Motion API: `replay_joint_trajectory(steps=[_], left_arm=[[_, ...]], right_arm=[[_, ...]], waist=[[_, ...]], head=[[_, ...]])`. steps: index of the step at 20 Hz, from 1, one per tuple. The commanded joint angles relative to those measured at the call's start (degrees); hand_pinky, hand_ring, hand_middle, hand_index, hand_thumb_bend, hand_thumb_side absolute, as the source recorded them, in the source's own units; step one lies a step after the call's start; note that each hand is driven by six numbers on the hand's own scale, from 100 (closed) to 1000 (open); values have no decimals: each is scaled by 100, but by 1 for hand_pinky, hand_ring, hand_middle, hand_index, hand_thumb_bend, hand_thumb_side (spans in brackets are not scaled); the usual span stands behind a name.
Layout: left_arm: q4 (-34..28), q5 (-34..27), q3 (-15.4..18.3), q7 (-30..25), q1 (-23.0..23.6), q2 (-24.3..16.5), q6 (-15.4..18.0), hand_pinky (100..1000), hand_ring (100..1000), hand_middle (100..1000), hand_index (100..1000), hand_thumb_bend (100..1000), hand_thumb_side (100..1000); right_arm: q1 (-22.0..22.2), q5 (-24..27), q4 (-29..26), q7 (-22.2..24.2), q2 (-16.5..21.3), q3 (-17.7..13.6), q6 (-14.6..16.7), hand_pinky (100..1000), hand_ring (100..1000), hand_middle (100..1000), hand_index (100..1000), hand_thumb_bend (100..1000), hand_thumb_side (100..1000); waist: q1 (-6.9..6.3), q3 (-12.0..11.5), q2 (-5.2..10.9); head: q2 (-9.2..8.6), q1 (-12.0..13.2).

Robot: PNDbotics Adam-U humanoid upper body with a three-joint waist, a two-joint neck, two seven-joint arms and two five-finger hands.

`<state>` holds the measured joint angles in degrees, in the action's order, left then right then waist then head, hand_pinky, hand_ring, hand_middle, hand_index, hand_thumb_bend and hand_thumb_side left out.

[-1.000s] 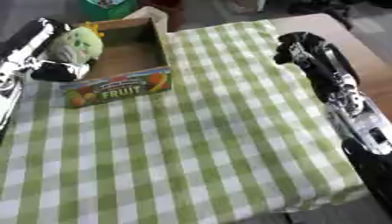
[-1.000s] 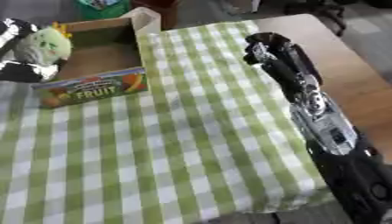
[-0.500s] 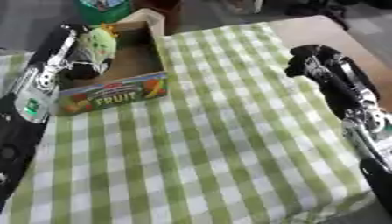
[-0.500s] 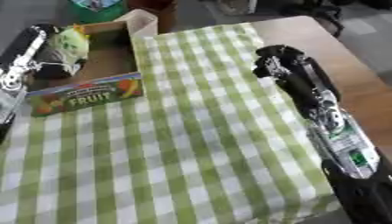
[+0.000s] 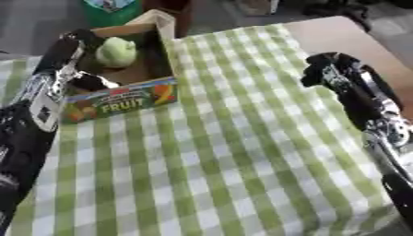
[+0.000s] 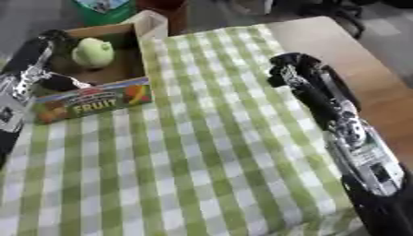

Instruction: Pick up objects on the table and place them in the box.

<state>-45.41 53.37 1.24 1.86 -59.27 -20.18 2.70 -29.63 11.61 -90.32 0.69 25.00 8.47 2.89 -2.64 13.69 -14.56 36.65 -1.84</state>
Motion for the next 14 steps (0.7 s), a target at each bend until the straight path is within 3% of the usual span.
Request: replay_joint_trajectory(steps=[1, 7, 11, 14], left_arm=[[-436, -568, 38, 42, 6, -184, 16, 727, 879, 852, 811, 748, 246], [-1927, -2679, -212, -174, 586, -628, 43, 673, 844, 820, 767, 545, 198], [-3166, -4094, -218, -281, 1249, -911, -165, 648, 828, 808, 756, 465, 204], [-4059, -4912, -59, -308, 1945, -855, -277, 644, 827, 804, 748, 423, 233]], right_arm=[[-16, -44, -44, 2, 100, -62, 28, 655, 602, 559, 707, 100, 603], [155, -60, -1, -75, 110, -148, 51, 654, 602, 559, 707, 100, 608], [246, -47, -5, -135, 104, -202, 86, 653, 600, 558, 705, 100, 603], [335, -11, -32, -227, 92, -268, 145, 652, 597, 555, 703, 100, 601]], waist=[[46, -62, 156], [67, -371, 269], [97, -566, 335], [103, -729, 381]], head=[[28, -73], [134, -217], [207, -270], [271, -268]])
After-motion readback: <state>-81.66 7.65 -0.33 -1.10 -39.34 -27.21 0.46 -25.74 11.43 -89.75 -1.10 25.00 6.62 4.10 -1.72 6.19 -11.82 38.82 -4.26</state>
